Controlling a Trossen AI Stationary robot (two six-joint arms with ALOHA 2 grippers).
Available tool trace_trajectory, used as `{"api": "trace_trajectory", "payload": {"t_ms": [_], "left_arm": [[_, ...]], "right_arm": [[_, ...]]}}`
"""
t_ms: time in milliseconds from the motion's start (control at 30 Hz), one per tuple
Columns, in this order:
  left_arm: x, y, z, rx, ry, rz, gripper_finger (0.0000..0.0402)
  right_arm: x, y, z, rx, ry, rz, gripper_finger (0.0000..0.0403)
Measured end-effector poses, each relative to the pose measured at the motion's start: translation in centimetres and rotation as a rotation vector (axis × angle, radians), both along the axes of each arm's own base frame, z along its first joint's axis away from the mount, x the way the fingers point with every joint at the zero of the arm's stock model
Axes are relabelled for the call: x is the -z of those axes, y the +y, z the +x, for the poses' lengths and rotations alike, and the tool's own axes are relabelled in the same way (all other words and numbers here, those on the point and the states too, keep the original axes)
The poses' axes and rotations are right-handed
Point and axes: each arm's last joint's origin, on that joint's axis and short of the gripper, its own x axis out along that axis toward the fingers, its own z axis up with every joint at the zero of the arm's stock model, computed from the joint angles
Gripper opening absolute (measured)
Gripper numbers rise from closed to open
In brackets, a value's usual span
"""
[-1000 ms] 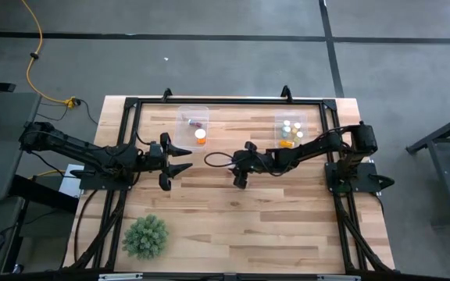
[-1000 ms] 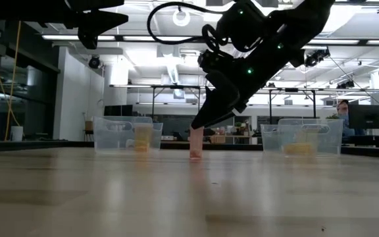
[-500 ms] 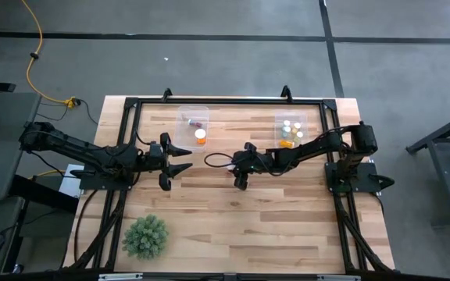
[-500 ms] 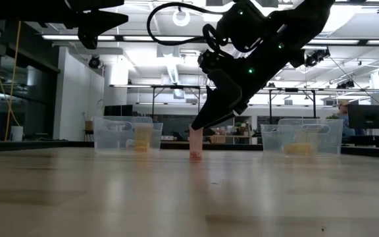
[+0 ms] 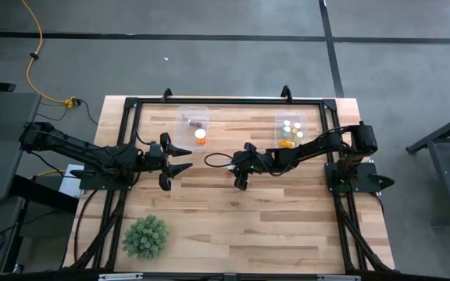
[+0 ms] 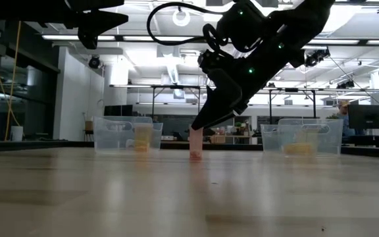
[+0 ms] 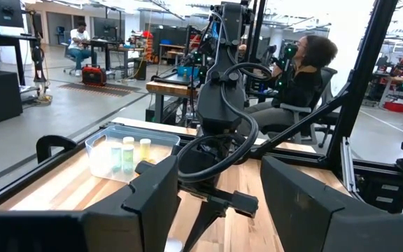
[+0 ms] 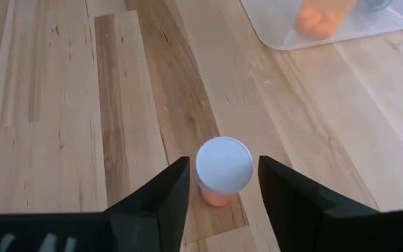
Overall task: Pick and place medicine bottles into bin by pill shape (circle, oval)
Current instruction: Put the red tablet bottle into the right transparent bin
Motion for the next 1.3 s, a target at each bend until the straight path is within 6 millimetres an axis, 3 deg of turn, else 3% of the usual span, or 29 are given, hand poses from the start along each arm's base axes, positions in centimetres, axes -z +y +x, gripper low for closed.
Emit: {"api": "trace_trajectory", "payload": {"t_ms": [267,567,833,1000,1300], "left_arm": [[0.0,0.0,0.0,0.000,0.000,0.000,0.0196],[0.0,0.0,0.0,0.000,0.000,0.000,0.0196],[0.3,0.0,0.0,0.000,0.032,0.003,0.0196],[0.5,0.0,0.0,0.000,0.044,-0.005,0.0196],[0.4,0.0,0.0,0.000,0.038,-0.006,0.0196]], "right_arm": [[0.0,0.0,0.0,0.002,-0.002,0.002,0.0108],[-0.1,0.0,0.0,-0.028,-0.003,-0.032,0.0101],[-3.1,1.1,-1.5,-0.091,0.010,-0.130,0.0099],[-4.1,1.5,-4.4,0.019,0.022,-0.249,0.0099],[-4.7,0.0,-12.1,0.342,-0.109,-0.287,0.0099]]}}
